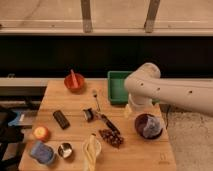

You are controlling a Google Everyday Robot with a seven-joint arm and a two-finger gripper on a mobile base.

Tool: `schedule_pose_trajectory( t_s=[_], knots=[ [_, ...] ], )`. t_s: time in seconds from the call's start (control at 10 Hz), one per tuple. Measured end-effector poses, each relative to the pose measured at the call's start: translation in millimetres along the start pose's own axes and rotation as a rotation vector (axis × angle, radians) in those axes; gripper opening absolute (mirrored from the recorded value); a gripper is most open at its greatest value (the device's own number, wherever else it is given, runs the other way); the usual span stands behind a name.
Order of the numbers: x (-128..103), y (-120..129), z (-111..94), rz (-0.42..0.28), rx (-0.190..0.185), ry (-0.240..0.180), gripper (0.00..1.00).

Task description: Wipe table surface with eraser

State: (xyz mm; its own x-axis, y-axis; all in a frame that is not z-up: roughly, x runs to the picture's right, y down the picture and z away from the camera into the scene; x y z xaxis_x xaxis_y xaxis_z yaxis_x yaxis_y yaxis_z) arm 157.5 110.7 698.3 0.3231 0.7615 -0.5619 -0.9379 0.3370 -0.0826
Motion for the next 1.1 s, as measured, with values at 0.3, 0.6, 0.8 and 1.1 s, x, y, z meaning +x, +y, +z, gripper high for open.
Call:
schedule_pose_trajectory(
  t_s=[0.3,0.6,0.8,1.1],
  knots=[
    [-34.9,60.4,-12.5,-0.168,-0.015,-0.040,0.80],
    [-55.6,145.5,-28.5,-0.350,-0.062,-0.098,0.80],
    [-57.2,208.3,-45.4,-0.452,-0.129,-0.185,0.80],
    [-52.1,244.8,-59.1,-0.535,-0.182,-0.242,0.80]
  ],
)
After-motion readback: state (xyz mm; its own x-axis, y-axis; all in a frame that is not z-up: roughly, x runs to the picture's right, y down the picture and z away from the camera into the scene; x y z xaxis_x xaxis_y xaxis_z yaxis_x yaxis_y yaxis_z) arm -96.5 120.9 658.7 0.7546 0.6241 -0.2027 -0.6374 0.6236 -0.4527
